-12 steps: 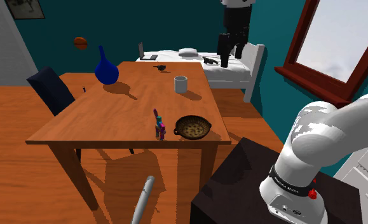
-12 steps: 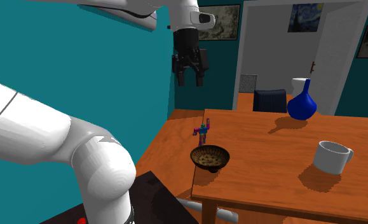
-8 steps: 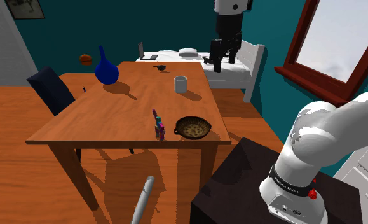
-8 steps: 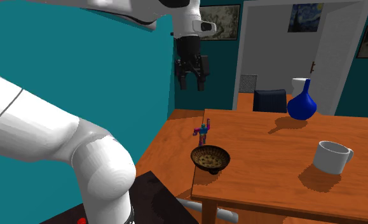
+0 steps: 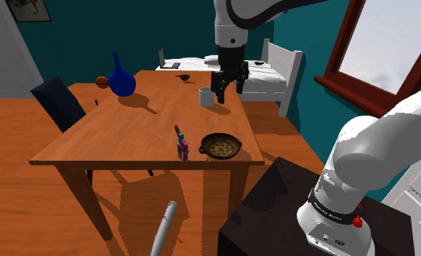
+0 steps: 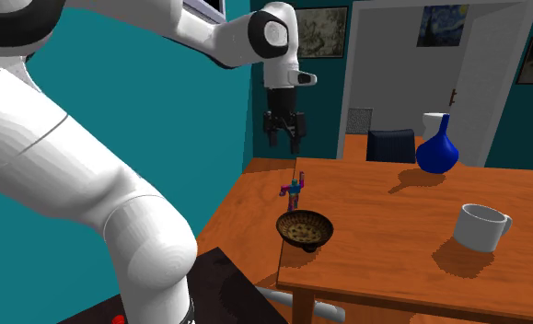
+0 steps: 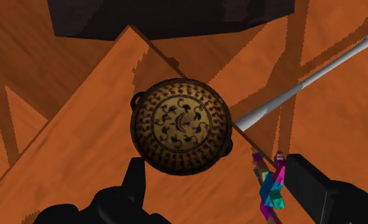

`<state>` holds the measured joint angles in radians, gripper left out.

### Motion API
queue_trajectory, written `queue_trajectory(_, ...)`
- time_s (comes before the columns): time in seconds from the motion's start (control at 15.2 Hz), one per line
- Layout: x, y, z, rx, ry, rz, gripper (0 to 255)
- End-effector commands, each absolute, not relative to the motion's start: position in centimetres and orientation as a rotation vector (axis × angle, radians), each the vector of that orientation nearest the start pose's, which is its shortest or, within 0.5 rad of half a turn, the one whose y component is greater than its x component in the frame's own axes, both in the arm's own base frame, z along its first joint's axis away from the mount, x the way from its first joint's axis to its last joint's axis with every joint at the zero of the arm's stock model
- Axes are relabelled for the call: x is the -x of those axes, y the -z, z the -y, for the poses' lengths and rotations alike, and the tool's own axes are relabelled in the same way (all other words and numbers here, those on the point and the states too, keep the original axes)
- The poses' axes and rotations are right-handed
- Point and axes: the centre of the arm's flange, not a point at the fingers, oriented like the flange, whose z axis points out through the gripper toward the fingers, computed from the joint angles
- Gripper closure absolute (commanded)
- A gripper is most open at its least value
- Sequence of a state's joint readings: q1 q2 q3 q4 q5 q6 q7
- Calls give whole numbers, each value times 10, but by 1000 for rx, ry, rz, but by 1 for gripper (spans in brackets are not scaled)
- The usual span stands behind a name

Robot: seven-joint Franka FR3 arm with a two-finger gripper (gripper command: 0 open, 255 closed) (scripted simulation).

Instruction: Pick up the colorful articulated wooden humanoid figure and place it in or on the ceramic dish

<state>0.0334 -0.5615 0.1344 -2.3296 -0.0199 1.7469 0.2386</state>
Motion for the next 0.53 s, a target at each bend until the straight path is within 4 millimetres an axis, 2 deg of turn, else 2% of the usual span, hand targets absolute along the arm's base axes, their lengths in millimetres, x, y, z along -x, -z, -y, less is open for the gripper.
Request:
queue_trajectory(0.0, -394, -522, -77, 3222, -17, -160, 0)
queue_trajectory(0.46, -453, -460, -109, 3186, -37, -213, 0)
